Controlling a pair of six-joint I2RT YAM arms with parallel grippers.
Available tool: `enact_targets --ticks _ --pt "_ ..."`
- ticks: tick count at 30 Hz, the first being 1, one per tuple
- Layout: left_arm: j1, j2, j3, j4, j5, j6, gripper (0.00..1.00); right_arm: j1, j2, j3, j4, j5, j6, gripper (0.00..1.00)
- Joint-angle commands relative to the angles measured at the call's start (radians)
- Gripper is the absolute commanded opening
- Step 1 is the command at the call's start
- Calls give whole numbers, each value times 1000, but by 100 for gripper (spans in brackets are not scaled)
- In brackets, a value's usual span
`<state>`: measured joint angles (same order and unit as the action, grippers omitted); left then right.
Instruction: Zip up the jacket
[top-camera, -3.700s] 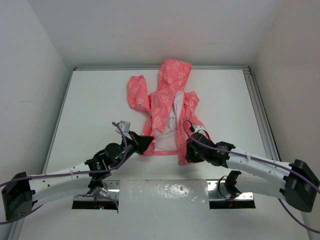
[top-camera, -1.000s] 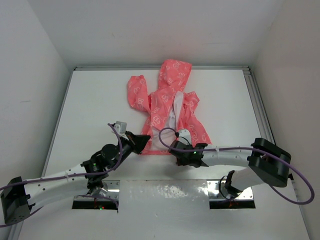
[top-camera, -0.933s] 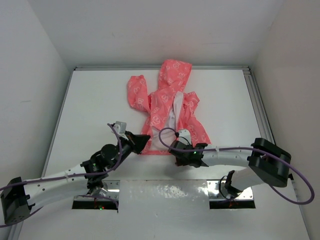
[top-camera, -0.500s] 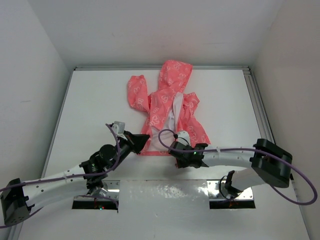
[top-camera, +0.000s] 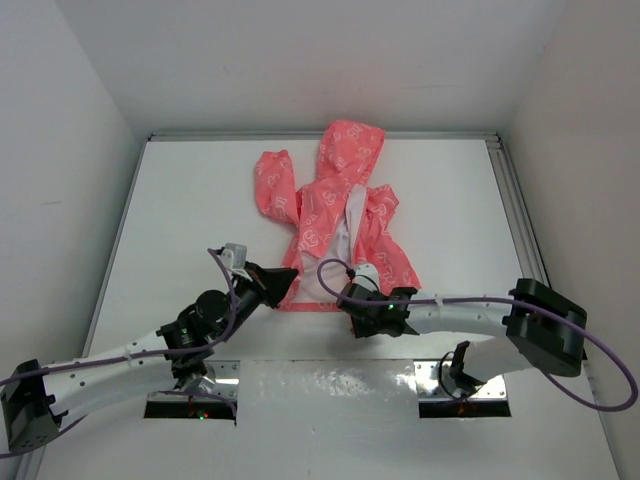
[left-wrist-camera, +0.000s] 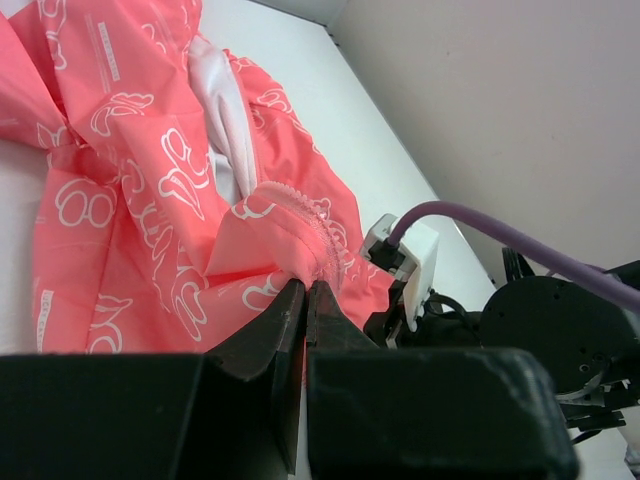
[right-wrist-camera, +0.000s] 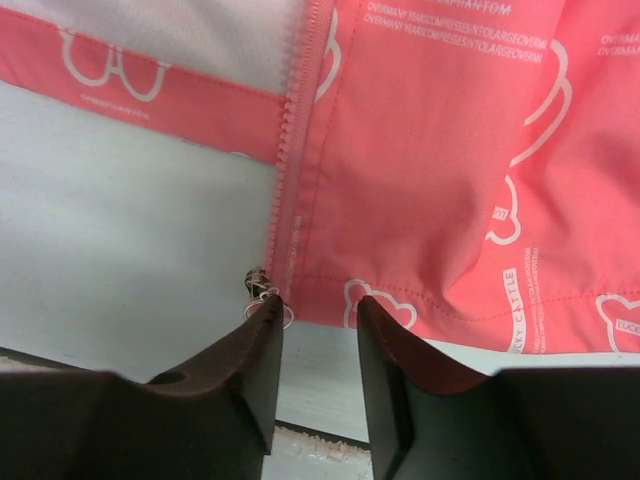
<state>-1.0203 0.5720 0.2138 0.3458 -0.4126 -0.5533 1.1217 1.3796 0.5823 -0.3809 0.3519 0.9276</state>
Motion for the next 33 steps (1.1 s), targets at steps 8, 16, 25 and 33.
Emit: enact_targets --ticks 8,16,25,33 --pt "2 -12 -8 38 -8 10 0 6 36 -8 37 36 23 44" --pt "2 -12 9 12 -22 21 0 10 36 -58 86 6 48 32" --pt "2 -30 -7 15 -28 16 0 10 62 -70 100 1 65 25" --pt "2 -23 2 19 -31 20 0 10 26 -119 166 -16 86 0"
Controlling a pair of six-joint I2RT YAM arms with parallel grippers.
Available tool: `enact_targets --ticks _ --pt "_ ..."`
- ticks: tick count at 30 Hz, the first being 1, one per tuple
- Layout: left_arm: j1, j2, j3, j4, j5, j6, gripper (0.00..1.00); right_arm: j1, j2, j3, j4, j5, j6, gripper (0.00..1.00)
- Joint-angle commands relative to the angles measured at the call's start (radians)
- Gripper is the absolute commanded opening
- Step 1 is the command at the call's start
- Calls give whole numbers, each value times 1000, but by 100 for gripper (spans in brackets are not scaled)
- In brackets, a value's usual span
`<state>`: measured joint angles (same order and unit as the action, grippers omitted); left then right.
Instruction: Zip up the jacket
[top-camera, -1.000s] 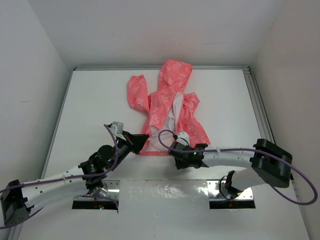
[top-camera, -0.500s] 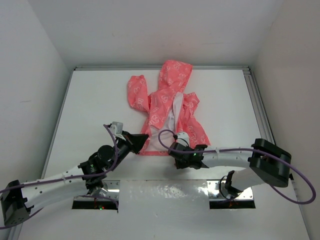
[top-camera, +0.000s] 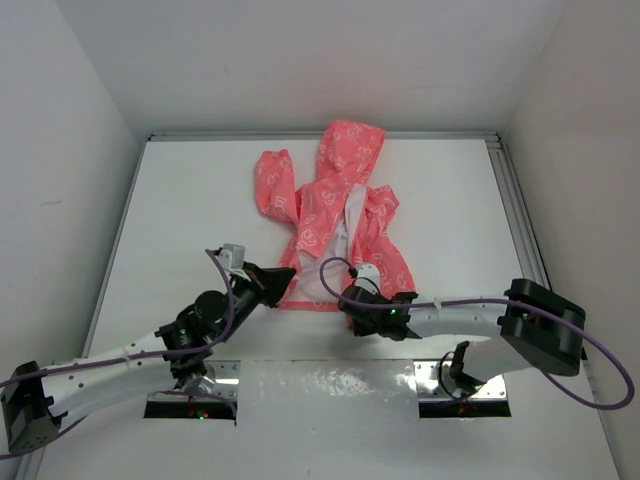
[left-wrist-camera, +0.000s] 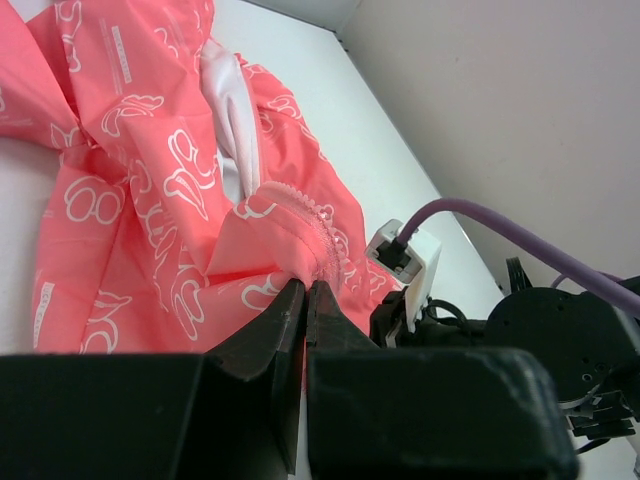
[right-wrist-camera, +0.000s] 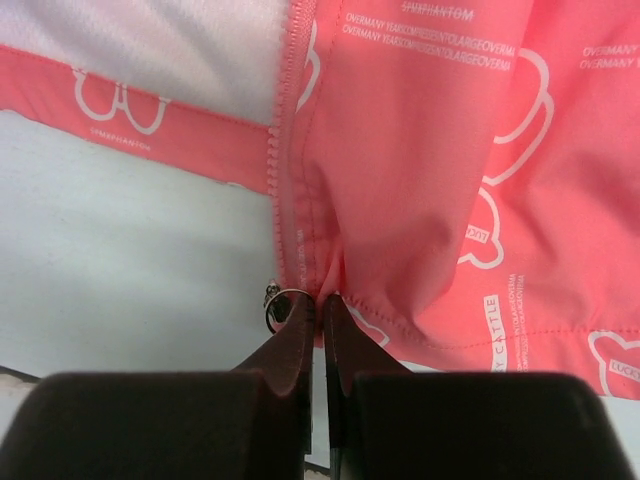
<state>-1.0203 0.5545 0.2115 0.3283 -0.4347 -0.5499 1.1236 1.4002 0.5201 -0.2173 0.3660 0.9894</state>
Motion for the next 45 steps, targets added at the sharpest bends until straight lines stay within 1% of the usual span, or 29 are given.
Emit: enact_targets --ticks 1,5,7,12,14,16,17,18,19,20,22,24,26,27,28,29,30,31,33,34,35,36,40,43,45 --pt "2 -4 11 19 -12 18 0 8 -9 -64 47 -41 17 0" --pt "3 7 5 40 -3 8 0 8 -93 -114 153 -39 5 0" --pt "2 16 17 20 -2 10 0 8 -171 -159 249 -27 8 0" --pt "3 44 17 48 31 -12 0 8 -363 -268 444 56 2 0" --pt "2 68 35 37 48 -18 0 8 -389 -282 469 79 -18 0" --pt "2 70 29 44 42 -24 0 8 -374 -232 341 70 -29 0" --pt "2 68 32 46 40 -21 0 8 -360 -180 282 48 -20 0" --pt "2 70 38 32 37 -18 0 8 -347 -164 204 33 -15 4" --pt "2 68 45 26 31 -9 0 10 -331 -152 170 13 -15 17" --pt "2 65 48 29 28 -7 0 11 -333 -146 142 -2 -12 23" --pt "2 64 39 43 28 -8 0 13 -355 -150 125 8 -5 25" --pt "2 70 42 41 31 -10 0 13 -360 -147 92 59 2 26" --pt "2 70 42 37 34 -10 0 15 -324 -103 46 70 -9 29" --pt "3 70 39 46 36 -12 0 13 -305 -86 -8 71 -11 29" --pt "2 71 32 51 39 -13 0 13 -284 -72 -25 74 -9 29" --pt "2 73 35 49 40 -15 0 13 -247 -59 -28 70 -5 16" --pt "2 76 38 45 45 -13 0 13 -230 -55 -21 61 -5 10" --pt "2 76 40 43 47 -13 0 13 -213 -51 -7 33 -8 8" --pt "2 74 31 60 48 -16 0 19 -164 -26 9 25 -15 8" --pt "2 74 29 58 48 -18 0 25 -143 -11 12 45 -17 15" --pt "2 76 34 49 48 -16 0 25 -132 -3 21 44 -20 15" --pt "2 74 38 40 48 -13 0 25 -119 1 25 42 -26 23" --pt "2 56 25 48 42 -16 0 38 -52 52 -10 50 -47 35" --pt "2 47 34 23 39 -16 0 51 -12 63 4 27 -52 38" --pt "2 38 19 37 36 -21 0 61 14 78 -23 59 -46 41"
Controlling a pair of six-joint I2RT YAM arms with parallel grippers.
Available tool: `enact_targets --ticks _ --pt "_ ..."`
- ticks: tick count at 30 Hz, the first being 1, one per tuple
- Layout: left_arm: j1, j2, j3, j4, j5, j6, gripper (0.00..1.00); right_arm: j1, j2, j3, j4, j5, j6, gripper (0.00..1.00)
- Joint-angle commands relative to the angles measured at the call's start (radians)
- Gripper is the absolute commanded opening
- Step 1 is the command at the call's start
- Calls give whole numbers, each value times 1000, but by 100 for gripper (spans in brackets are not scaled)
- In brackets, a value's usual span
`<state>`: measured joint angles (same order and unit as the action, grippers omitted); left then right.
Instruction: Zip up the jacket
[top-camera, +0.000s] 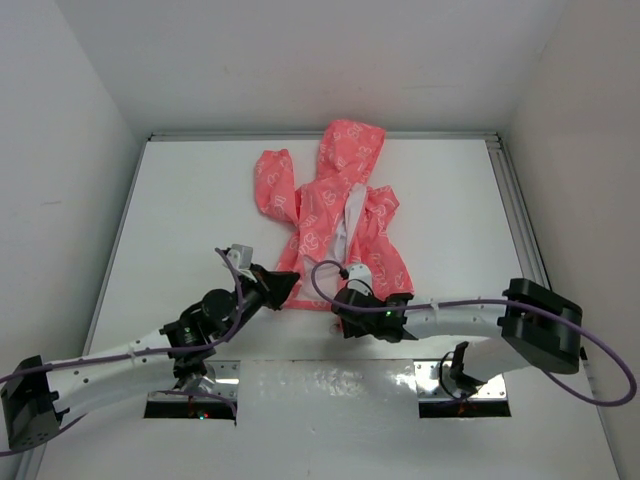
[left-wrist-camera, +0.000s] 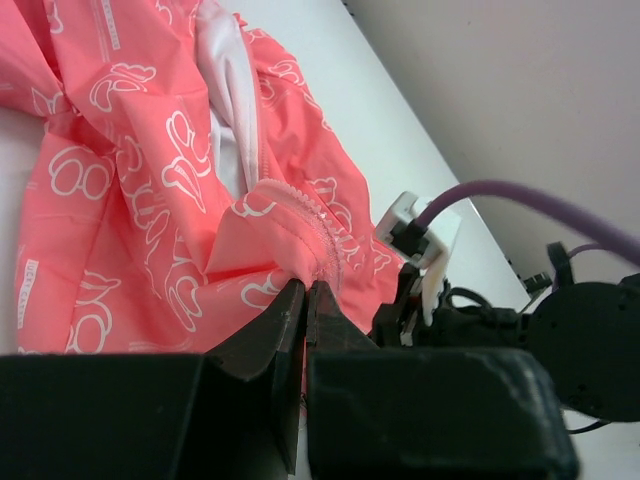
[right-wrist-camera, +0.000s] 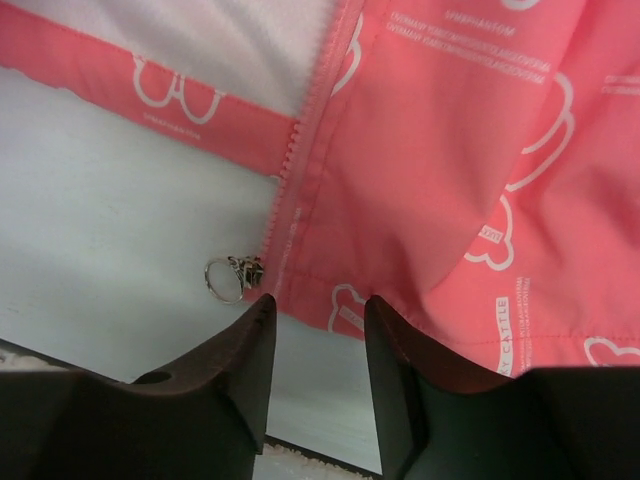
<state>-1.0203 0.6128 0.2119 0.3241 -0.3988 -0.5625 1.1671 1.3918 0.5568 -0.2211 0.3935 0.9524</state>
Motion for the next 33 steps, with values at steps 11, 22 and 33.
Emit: enact_targets --ticks 11,22,33 --pt "2 -65 15 9 -28 -2 0 37 134 120 -79 86 -18 42" --pt "2 -58 17 -20 -34 -11 0 42 144 49 -34 125 46 8" --pt "2 -25 27 -8 -18 -19 0 42 -23 -8 31 123 5 15"
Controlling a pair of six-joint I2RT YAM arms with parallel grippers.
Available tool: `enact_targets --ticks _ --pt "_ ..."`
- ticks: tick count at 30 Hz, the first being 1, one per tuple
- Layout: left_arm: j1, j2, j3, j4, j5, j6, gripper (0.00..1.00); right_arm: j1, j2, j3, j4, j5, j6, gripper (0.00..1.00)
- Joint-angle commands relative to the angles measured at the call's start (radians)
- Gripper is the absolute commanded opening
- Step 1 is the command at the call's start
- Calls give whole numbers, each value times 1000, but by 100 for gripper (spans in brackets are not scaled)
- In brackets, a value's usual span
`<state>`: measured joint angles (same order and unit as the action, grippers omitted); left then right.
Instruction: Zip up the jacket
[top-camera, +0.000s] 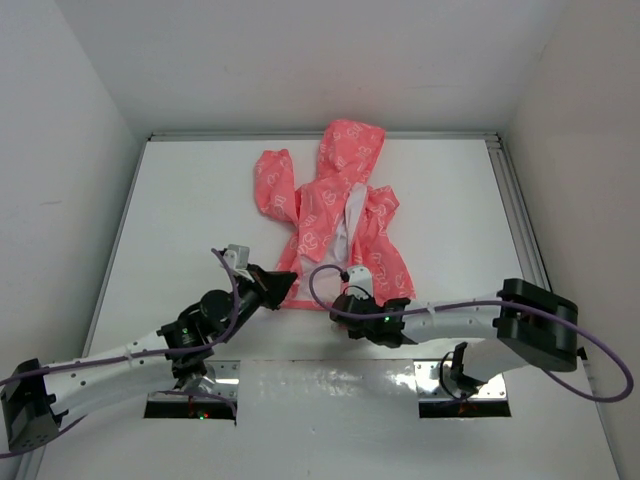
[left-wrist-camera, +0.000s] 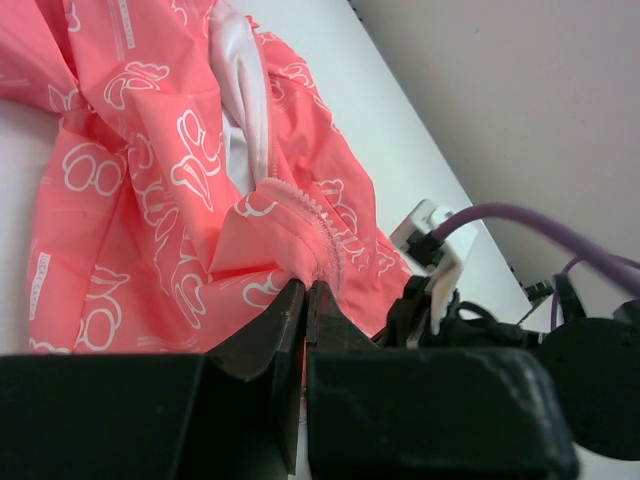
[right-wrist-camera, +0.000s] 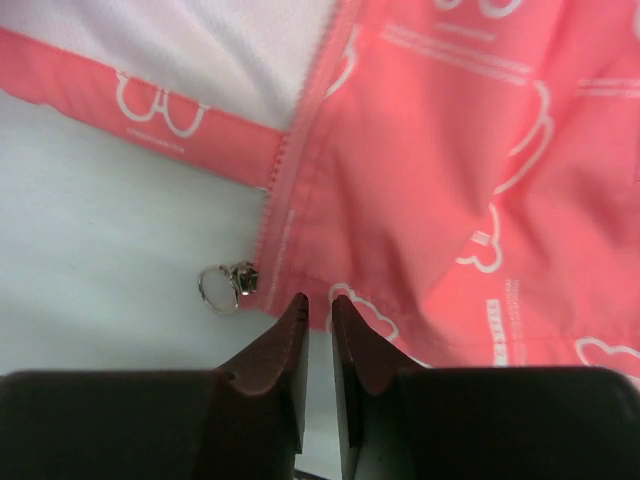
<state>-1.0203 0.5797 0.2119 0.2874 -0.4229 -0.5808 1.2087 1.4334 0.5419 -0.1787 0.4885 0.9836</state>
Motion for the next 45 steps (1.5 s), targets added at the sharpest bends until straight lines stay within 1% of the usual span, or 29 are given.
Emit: enact_targets --ticks 1,4,6,10,13,14,17,22,25,31,40,43,45 --pt "2 9 26 32 9 1 0 0 -67 18 -27 38 -33 16" --pt "2 15 20 55 13 -5 0 0 -47 73 -87 73 -48 17" --pt "2 19 30 35 15 -2 0 0 -30 92 -99 85 -57 18" --pt "2 5 14 52 13 -8 0 0 13 101 -96 71 -75 21" --pt "2 -6 17 32 10 -5 0 -14 50 113 -91 58 -95 27" --pt "2 -10 12 39 10 -5 0 -17 58 116 -99 58 -95 31" --pt "2 -18 24 18 7 4 0 -17 78 118 -88 32 -91 38" --pt "2 -23 17 24 -1 4 0 -17 85 112 -73 -30 -82 41" --pt "2 -9 11 41 6 -1 0 -17 82 142 -106 -25 -83 41" --pt "2 -4 4 50 6 -2 0 -17 55 158 -100 -37 -94 39" --pt "2 -15 12 22 -1 2 0 -17 108 115 -50 -74 -72 38" --pt "2 -23 1 41 -4 -2 0 -17 102 95 -35 -90 -56 38" --pt "2 -17 17 19 -4 1 0 -17 102 72 -10 -106 -45 38"
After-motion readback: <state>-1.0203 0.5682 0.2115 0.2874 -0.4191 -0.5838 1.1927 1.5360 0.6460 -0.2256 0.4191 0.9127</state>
